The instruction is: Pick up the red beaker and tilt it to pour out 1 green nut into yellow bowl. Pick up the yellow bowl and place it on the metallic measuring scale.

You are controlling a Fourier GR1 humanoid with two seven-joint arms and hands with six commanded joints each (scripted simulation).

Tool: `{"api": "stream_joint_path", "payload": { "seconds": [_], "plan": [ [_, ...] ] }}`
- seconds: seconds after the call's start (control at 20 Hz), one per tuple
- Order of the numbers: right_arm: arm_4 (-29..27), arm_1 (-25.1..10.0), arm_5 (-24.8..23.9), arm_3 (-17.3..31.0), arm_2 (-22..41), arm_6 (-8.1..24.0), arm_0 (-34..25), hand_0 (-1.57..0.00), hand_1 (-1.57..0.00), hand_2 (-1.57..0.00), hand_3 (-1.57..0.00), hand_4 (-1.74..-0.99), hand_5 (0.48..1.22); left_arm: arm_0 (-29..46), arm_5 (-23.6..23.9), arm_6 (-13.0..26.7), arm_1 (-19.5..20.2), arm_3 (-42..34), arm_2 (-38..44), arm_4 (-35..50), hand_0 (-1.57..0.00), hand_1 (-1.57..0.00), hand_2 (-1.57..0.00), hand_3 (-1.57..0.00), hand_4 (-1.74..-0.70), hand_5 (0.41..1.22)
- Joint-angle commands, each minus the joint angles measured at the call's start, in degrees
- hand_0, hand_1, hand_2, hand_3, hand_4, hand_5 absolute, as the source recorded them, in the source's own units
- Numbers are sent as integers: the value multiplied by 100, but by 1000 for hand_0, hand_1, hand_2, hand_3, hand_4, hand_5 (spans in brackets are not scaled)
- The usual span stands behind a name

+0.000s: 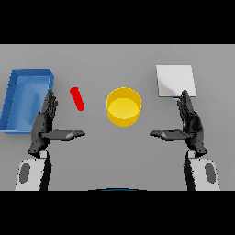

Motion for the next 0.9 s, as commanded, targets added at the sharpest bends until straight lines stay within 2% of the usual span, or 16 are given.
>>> {"api": "stream_joint_path", "payload": {
  "seconds": [0.0, 0.25, 0.3, 0.35, 0.5, 0.6, 0.75, 0.85],
  "plan": [
    [5, 10, -12, 4, 6, 3, -8, 1, 1, 1, 1, -1167, 599, 23, -4, -14, 6, -15, 1, 7, 1, 1, 1, 1, -1151, 599],
    [97, 104, -97, 33, 81, 30, -77, 1, 1, 1, 1, -1167, 599, 260, -80, -117, 49, -212, -13, 68, 1, 1, 1, 1, -1151, 599],
    [786, -114, -316, -107, 334, -352, 84, 1, 1, 1, 1, -1167, 599, 471, -149, -167, 217, -439, -187, -165, 1, 1, 1, 1, -1151, 599],
    [1243, -198, -478, -290, 535, -465, 246, 1, 1, 1, 1, -1163, 595, 633, -195, -194, 306, -660, -324, -313, 1, 1, 1, 1, -1156, 599],
    [1786, -264, -639, -511, 789, -437, 458, 1, 1, 1, 1, -1159, 590, 802, -224, 98, 439, -963, -465, -478, 1, 1, 1, 1, -1163, 599],
    [1773, -246, -650, -478, 776, -407, 494, 1, 1, 1, 1, -1173, 593, 771, -222, 252, 529, -992, -451, -531, 1, 1, 1, 1, -1164, 602],
    [1660, -223, -560, -633, 792, -395, 531, 1, 1, 1, 1, -1199, 603, 756, -230, 233, 523, -964, -554, -664, 1, 1, 1, 1, -1159, 602],
    [1514, -224, -457, -641, 770, -485, 579, 1, 1, 1, 1, -1224, 611, 566, -179, 225, 442, -648, -601, -799, 1, 1, 1, 1, -1170, 605]
  ]
}}
